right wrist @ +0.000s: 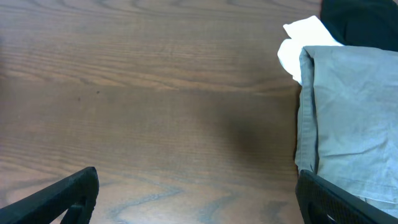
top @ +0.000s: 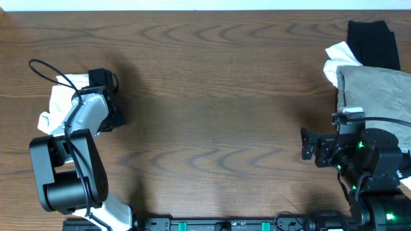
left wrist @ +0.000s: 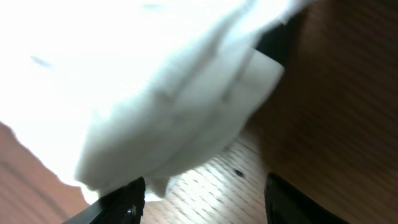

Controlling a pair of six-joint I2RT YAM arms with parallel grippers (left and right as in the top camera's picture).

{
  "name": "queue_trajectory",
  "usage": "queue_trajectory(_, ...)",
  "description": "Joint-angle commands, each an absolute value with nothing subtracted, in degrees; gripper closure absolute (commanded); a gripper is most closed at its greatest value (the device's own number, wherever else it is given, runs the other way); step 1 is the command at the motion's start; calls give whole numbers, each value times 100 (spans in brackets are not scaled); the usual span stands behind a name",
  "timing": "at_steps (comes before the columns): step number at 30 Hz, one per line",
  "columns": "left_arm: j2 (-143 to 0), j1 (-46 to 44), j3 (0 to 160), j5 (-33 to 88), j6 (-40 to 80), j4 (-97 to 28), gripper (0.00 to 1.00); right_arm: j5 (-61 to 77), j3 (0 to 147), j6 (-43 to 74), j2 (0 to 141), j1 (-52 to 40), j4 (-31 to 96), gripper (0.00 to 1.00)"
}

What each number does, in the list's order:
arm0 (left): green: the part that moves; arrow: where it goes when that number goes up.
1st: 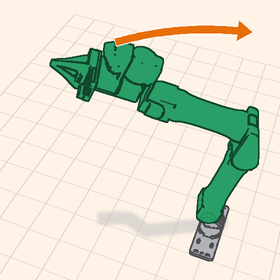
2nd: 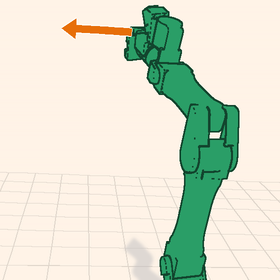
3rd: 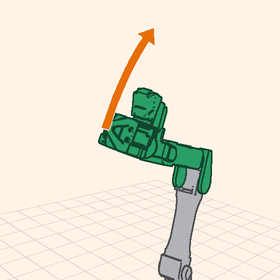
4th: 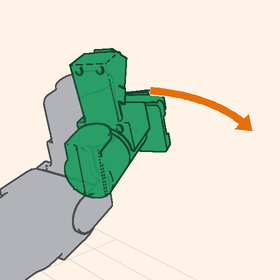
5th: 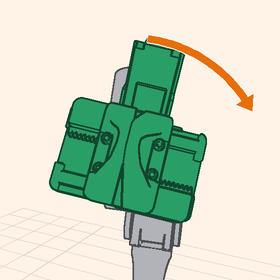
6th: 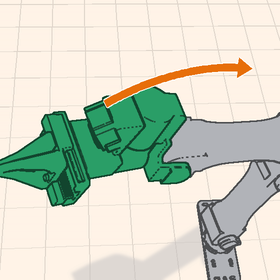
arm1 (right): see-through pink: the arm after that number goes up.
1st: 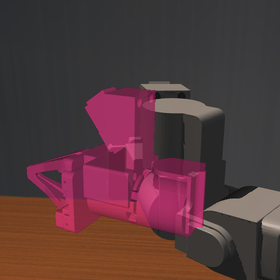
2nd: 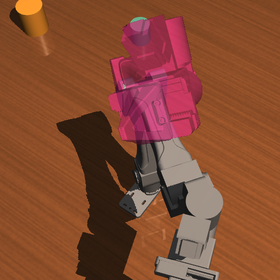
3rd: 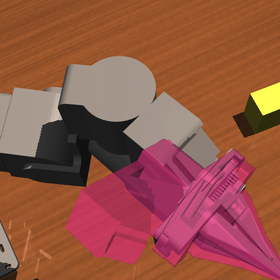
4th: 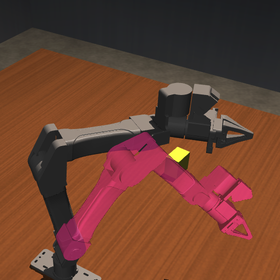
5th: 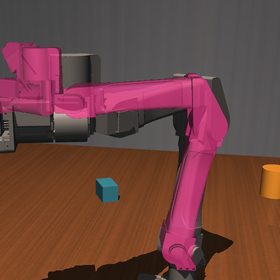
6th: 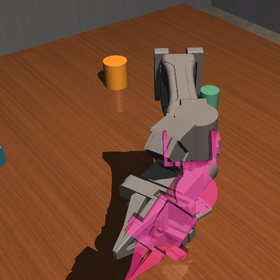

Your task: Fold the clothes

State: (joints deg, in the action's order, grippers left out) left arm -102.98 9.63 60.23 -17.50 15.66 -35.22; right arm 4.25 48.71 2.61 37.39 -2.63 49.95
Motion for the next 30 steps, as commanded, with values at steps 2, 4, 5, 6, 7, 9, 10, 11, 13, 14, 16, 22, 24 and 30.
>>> queue_trajectory(2, -10333, 897, 5983, -2123, 1831, -3511, 37, 388, 4978, 314, 3741, -231, 5013, 1)
queue_trajectory(4, -10328, 814, 5983, -1892, 1752, -3461, 37, 388, 4978, 314, 3741, -231, 5013, 1)
queue_trajectory(5, -10324, 746, 5983, -1697, 1632, -3409, 37, 388, 4978, 314, 3741, -231, 5013, 1)
queue_trajectory(6, -10318, 655, 5983, -1492, 1468, -3343, 37, 388, 4978, 314, 3741, -231, 5013, 1)
queue_trajectory(7, -10309, 543, 5983, -1317, 1286, -3280, 37, 388, 4978, 316, 3741, -231, 5013, 1)
queue_trajectory(9, -10276, 298, 5983, -1072, 985, -3168, 37, 388, 4978, 316, 3741, -231, 5024, 1)
queue_trajectory(10, -10245, 163, 5983, -954, 862, -3111, 37, 390, 4978, 316, 3741, -231, 5043, 1)
queue_trajectory(11, -10213, 43, 5983, -836, 764, -3070, 36, 421, 4978, 316, 3741, -231, 5063, 1)
queue_trajectory(13, -10114, -220, 5983, -482, 563, -2982, 33, 486, 4978, 318, 3741, -231, 5076, 1)
queue_trajectory(14, -10060, -325, 5983, -307, 508, -2945, 32, 486, 4978, 318, 3741, -231, 5076, 1)
queue_trajectory(16, -9894, -558, 5983, 145, 491, -2912, 28, 484, 4978, 320, 3741, -231, 5035, 1)
queue_trajectory(22, -9450, -932, 5986, 499, 499, -2849, 2, -49, 4978, 1055, 3837, -231, 4744, 1)
queue_trajectory(24, -9303, -958, 5992, 554, 523, -3037, 2, -808, 4978, 1431, 3964, -228, 4703, 1)
queue_trajectory(30, -8392, -1009, 6049, 709, 781, -3955, 2, -1796, 4978, 1605, 4525, -64, 4244, 1)
